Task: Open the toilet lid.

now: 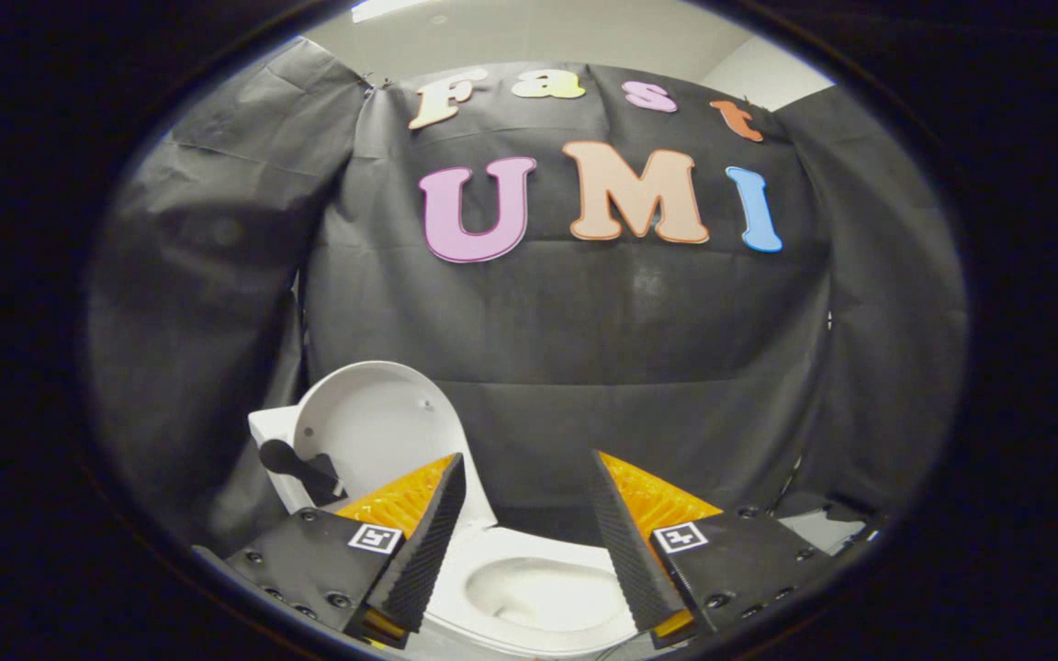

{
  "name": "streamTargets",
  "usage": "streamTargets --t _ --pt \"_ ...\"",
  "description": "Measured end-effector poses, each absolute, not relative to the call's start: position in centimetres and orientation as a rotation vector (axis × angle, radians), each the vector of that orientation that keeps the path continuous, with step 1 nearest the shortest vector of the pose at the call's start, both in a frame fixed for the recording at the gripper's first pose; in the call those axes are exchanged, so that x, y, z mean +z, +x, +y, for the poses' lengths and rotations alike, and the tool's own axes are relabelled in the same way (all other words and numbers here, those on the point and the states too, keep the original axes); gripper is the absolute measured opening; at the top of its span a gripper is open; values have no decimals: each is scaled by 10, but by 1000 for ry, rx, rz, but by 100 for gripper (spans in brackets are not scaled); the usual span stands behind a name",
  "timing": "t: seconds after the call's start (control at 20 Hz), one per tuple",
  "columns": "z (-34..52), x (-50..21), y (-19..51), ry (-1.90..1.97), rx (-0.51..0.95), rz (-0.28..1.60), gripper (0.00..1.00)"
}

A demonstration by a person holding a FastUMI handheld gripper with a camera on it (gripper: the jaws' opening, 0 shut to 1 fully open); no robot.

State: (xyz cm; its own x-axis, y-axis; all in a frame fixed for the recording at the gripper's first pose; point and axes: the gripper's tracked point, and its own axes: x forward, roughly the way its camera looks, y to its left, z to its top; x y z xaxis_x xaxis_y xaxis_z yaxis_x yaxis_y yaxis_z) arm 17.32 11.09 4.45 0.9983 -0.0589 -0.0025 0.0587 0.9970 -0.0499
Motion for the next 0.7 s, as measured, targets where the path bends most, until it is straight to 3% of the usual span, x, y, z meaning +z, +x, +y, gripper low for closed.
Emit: streamTargets --t 0.7 --pt "-4 34 120 -81 -51 -16 85"
